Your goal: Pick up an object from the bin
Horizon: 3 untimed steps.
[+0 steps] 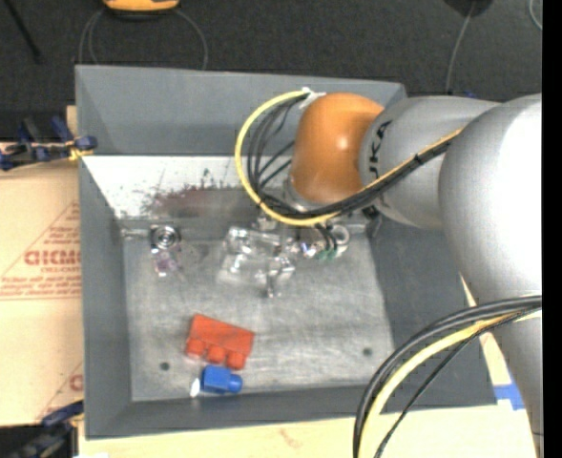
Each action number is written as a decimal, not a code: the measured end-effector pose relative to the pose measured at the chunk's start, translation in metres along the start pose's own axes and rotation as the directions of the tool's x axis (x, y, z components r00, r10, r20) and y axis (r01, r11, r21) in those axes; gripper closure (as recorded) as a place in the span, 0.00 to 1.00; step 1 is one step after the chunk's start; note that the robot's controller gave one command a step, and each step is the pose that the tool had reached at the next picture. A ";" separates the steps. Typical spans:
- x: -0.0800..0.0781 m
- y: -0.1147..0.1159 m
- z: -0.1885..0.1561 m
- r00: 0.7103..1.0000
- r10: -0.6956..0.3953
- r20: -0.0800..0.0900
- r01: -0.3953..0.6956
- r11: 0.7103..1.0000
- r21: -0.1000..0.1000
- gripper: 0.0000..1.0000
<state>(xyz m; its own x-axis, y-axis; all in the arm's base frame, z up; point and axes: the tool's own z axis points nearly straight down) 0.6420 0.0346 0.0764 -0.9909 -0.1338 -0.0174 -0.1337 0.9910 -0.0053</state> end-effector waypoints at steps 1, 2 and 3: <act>-0.014 0.033 -0.028 0.996 0.086 -0.009 -0.086 0.996 -0.006 0.00; -0.019 0.023 0.000 0.983 0.182 -0.015 -0.182 0.983 -0.007 0.00; -0.022 0.022 -0.002 0.983 0.181 0.000 -0.181 0.983 -0.007 1.00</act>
Offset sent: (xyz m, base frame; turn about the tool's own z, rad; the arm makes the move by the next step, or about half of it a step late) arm 0.0067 0.0337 0.0255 0.0885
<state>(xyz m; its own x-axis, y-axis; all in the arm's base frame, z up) 0.6608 0.0594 0.0782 -0.9987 0.0480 -0.0181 0.0479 0.9988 0.0054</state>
